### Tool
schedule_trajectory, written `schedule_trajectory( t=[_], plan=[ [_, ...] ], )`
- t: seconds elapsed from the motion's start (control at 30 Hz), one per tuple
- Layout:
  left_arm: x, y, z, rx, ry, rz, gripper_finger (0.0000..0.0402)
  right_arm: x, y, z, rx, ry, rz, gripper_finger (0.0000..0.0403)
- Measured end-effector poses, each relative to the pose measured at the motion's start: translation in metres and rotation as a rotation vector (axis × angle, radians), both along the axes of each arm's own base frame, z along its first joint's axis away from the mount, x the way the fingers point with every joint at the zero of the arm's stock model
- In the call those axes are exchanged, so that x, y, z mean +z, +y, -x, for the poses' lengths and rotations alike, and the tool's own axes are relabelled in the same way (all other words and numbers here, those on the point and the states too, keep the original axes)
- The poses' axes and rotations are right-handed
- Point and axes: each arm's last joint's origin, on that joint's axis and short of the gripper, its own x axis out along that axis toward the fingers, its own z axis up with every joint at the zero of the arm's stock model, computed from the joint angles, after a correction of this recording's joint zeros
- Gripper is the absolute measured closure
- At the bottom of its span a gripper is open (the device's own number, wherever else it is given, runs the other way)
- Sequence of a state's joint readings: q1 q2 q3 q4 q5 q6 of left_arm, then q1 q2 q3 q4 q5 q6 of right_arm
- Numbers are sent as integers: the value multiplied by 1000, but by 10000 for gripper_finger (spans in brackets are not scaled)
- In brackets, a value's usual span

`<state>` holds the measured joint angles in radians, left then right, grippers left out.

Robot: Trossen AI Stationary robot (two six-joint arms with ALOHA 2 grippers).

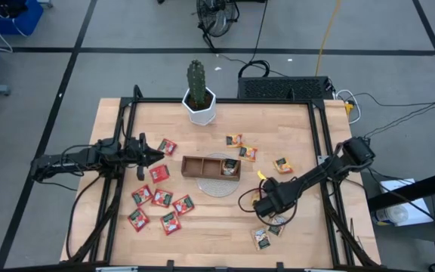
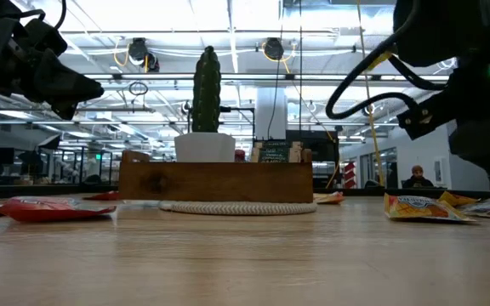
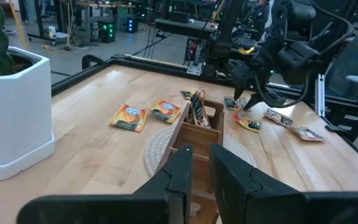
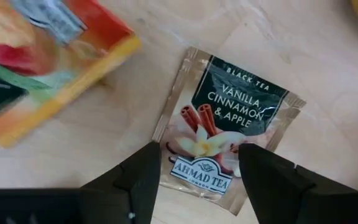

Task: Pick & Place Tea
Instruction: Put the brown tea bag into the right section of the wooden organizer

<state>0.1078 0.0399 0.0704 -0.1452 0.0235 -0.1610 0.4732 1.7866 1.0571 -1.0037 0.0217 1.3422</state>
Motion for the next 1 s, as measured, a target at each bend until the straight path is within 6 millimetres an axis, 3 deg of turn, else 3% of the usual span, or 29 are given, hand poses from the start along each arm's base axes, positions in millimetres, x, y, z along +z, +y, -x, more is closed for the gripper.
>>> schedule_trajectory(
  t=[0.37, 0.8, 1.0],
  plan=[
    [0, 0, 0, 0, 0, 0, 344, -28, -10, 26, -75, 95, -51, 216],
    [0, 0, 0, 0, 0, 0, 344, -34, -10, 27, -18, 85, -125, 394],
    [0, 0, 0, 0, 0, 0, 344, -31, -13, 31, -12, 125, -72, 351]
  ],
)
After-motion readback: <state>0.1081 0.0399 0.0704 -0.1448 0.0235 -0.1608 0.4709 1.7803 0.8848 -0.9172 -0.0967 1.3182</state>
